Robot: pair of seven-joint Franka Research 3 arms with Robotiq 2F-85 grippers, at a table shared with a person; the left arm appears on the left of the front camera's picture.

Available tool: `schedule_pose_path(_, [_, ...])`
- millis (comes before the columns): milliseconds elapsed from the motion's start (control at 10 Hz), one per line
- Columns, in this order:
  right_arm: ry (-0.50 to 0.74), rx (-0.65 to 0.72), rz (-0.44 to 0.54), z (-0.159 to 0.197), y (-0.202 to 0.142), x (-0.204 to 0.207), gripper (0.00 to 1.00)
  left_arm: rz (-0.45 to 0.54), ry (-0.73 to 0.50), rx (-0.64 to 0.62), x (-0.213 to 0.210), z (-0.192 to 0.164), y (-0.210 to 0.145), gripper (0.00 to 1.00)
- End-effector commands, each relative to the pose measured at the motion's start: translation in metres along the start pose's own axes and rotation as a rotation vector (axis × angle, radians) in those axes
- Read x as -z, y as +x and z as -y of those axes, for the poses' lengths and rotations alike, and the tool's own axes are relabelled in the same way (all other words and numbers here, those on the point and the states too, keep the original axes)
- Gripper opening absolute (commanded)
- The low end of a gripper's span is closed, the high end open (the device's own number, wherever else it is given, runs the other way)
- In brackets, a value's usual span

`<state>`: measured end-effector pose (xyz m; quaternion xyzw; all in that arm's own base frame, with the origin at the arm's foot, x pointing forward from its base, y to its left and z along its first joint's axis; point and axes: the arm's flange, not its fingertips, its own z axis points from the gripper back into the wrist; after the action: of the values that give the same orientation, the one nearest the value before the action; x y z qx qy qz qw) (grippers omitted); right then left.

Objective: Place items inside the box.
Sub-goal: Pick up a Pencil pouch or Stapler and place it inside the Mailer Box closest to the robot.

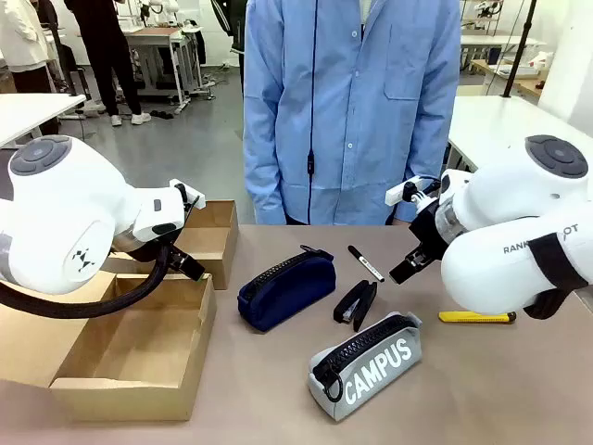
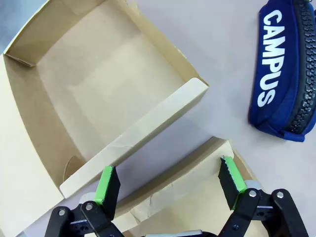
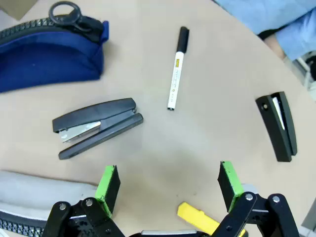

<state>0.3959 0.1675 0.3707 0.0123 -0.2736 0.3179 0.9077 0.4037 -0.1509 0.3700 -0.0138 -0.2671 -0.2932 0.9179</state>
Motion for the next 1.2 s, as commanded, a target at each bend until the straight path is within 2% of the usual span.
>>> schedule_pose_path(0, [0.000, 0.000, 0.000, 0.000, 0.000, 0.000, 1.00, 0.000, 0.000, 0.000, 0.000, 0.000, 0.000, 1.00])
schedule_pose_path(1000, [0.000, 0.000, 0.000, 0.000, 0.000, 0.000, 1.00, 0.000, 0.000, 0.000, 0.000, 0.000, 0.000, 1.00])
schedule_pose_path(1100, [0.042, 0.084, 0.016, 0.015, 0.001, -0.031, 1.00, 0.029, -0.014, -0.107, -0.032, -0.004, 0.004, 1.00])
